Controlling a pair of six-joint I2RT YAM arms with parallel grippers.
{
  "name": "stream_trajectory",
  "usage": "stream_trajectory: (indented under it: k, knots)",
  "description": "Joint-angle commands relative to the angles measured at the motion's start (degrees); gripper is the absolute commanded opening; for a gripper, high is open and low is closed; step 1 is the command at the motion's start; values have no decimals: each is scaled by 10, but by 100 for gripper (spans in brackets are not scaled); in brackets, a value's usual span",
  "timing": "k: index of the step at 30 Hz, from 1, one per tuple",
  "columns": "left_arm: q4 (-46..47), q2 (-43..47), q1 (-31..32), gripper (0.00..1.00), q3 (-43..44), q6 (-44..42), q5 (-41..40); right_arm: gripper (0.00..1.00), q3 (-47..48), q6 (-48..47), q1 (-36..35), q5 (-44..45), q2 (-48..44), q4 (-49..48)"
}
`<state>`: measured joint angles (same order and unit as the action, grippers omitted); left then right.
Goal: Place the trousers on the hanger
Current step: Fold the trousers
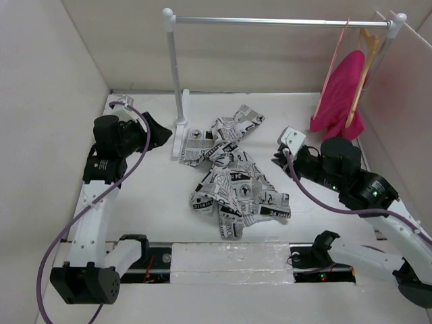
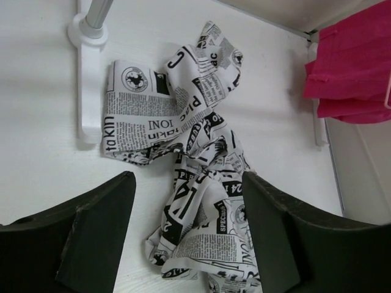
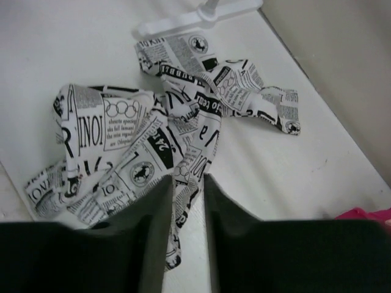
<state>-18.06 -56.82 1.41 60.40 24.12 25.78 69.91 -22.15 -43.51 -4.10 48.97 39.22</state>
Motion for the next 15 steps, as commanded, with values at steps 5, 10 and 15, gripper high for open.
stream_trajectory:
  k: [5,10,15]
  knots:
    - [-23,27,8,66,-119,3,8,90,-101,88,9,101,15,50]
    - [49,-28,123,72,-170,59,-65,100,-209,185,53,88,-11,52]
    - [50,-90,195,79,-192,107,-76,100,-315,239,146,53,-33,1]
